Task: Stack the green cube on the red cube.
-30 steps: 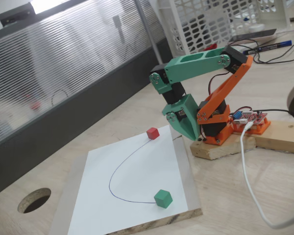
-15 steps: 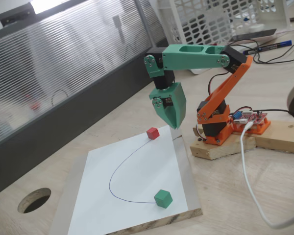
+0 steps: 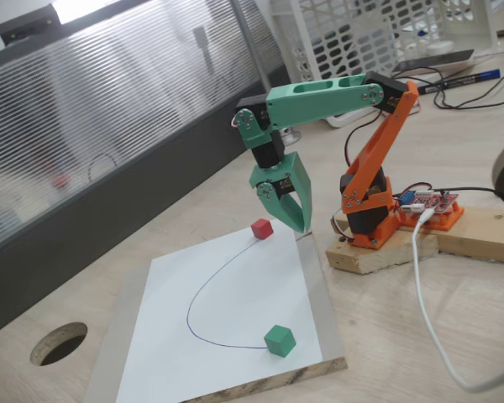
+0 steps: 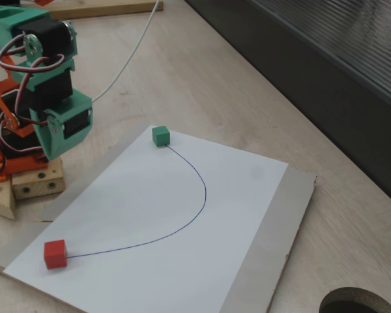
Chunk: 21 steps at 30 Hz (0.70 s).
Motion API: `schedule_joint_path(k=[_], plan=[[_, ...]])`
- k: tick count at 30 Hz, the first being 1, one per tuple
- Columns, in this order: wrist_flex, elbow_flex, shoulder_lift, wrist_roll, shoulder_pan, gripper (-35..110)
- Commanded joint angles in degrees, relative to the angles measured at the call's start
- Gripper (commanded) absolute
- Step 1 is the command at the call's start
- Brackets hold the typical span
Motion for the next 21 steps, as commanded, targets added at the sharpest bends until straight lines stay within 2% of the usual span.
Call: schedule_joint_path(k=[1,17,21], plan=[[1.0,-0.8,0.0,0.3,-2.3,4],[0.8,-0.8,-0.7,0.7,-26.1,4],[-4.0,-0.7,-0.7,0.8,-29.4,4]])
